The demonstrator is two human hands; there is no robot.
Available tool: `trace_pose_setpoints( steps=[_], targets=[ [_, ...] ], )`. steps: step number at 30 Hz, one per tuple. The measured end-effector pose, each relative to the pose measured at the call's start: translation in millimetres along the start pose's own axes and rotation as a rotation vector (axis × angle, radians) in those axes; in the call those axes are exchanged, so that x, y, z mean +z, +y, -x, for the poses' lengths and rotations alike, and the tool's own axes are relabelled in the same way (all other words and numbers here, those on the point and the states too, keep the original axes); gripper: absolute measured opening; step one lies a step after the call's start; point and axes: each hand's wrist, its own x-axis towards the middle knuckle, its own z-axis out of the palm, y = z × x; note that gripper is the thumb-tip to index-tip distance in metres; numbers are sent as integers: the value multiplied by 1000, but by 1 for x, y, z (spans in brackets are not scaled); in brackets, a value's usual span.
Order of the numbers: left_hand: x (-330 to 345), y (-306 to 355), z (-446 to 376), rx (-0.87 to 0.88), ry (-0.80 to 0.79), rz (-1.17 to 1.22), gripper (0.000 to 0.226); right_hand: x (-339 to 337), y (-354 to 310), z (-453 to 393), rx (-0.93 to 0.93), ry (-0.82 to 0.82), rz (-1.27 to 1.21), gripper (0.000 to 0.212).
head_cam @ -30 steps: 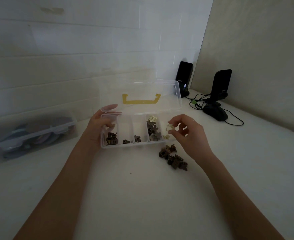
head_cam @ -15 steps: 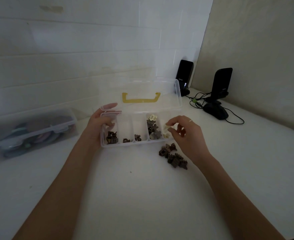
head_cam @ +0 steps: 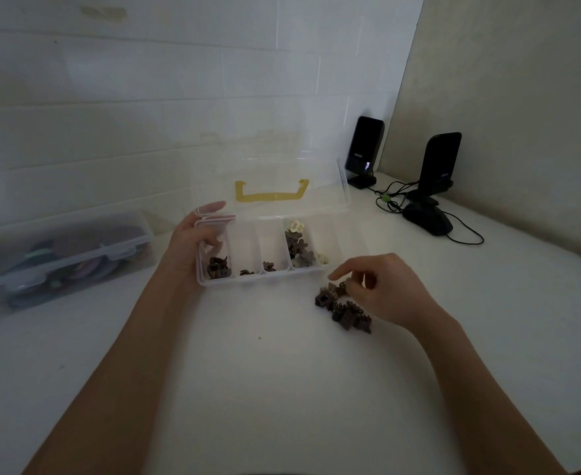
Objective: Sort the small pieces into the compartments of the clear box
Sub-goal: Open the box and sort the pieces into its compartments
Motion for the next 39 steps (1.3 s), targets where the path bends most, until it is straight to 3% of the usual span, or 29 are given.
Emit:
trace_pose_setpoints(
  steps=[7,21,28,39],
  targets=[
    [0,0,0,-2,0,10,46,10,-4,1,-32,-138,141,29],
    [0,1,1,14,-6,-17,46,17,-12,2,-11,-144,215,19],
    [0,3,3,11,-13,-46,51,16,-17,3,-35,-106,133,15],
    [5,5,6,-14,-15,-46,50,21,-26,-1,-199,139,-102,14]
  ],
)
